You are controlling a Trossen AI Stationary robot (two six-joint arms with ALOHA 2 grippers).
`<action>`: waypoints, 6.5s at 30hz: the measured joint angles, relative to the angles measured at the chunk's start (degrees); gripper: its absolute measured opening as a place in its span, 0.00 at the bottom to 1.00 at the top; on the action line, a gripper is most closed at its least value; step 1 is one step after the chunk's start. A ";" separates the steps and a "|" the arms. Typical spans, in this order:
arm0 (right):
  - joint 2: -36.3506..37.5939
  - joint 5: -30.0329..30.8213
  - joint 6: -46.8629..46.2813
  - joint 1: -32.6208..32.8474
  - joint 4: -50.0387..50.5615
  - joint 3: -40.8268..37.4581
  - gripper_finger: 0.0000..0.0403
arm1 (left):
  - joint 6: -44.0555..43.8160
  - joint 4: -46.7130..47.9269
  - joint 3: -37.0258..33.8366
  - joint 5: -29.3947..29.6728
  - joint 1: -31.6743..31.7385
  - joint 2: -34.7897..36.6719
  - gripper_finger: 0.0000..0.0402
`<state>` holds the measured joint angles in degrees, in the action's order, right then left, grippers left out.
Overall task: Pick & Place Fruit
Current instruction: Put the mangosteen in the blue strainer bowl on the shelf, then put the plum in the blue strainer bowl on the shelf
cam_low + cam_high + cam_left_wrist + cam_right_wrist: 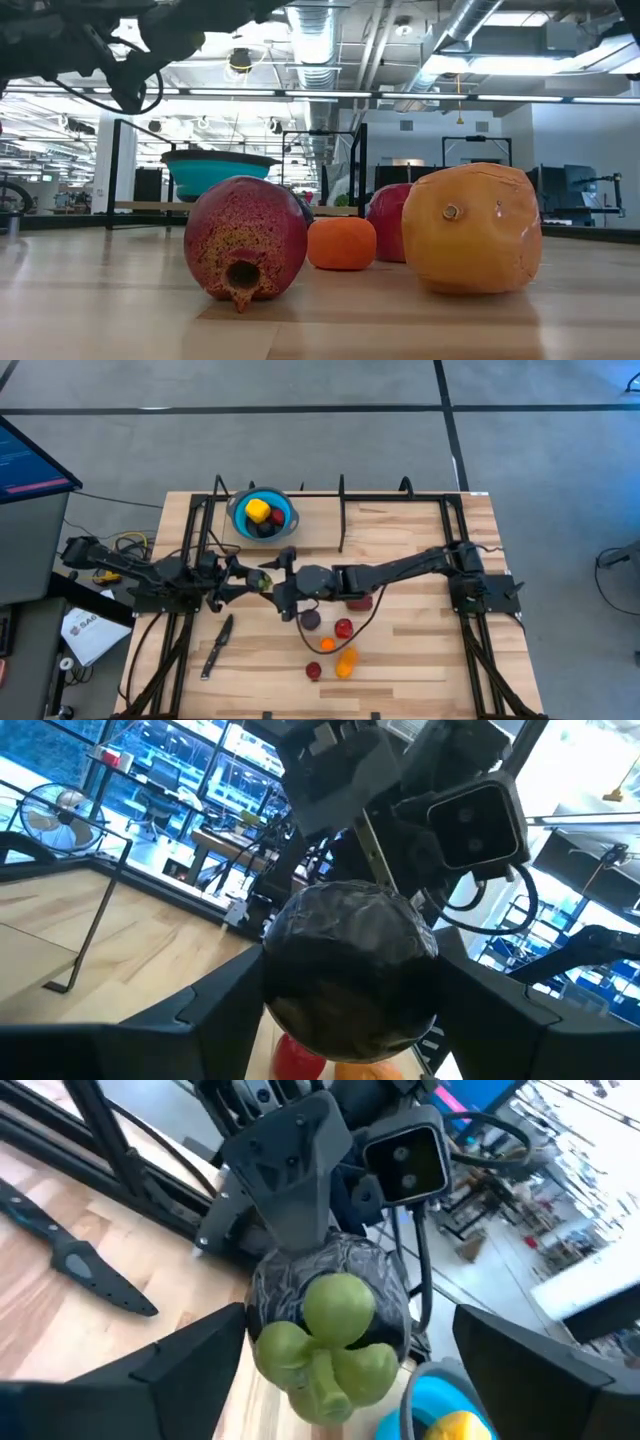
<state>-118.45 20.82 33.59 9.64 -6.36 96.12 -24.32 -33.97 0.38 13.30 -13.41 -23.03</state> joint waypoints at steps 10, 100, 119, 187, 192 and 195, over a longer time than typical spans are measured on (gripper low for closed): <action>-1.07 -8.67 4.56 -2.27 -1.30 -0.01 0.69 | -0.52 0.42 0.00 0.21 0.00 0.01 0.64; -12.16 -18.33 -32.28 -30.23 38.46 32.65 0.81 | 22.36 33.10 17.53 16.87 -6.32 -0.85 0.82; 9.40 -8.31 -31.59 -0.18 74.24 21.39 0.75 | 16.11 30.39 17.53 17.27 -12.88 -19.04 0.82; 19.71 -1.33 -8.67 8.32 -22.51 -37.47 0.75 | -13.88 17.09 25.29 -22.91 6.91 -30.73 0.64; 19.74 -6.50 -0.74 5.57 -22.37 -34.19 0.75 | -14.68 17.14 24.81 -23.14 6.97 -29.51 0.64; 17.72 -9.32 1.67 4.02 -22.70 -32.45 0.75 | -14.69 16.95 24.83 -23.13 6.97 -29.62 0.64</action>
<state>-100.73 11.50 35.26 13.66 -29.06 63.66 -39.01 -17.01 25.21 -9.83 -6.44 -52.64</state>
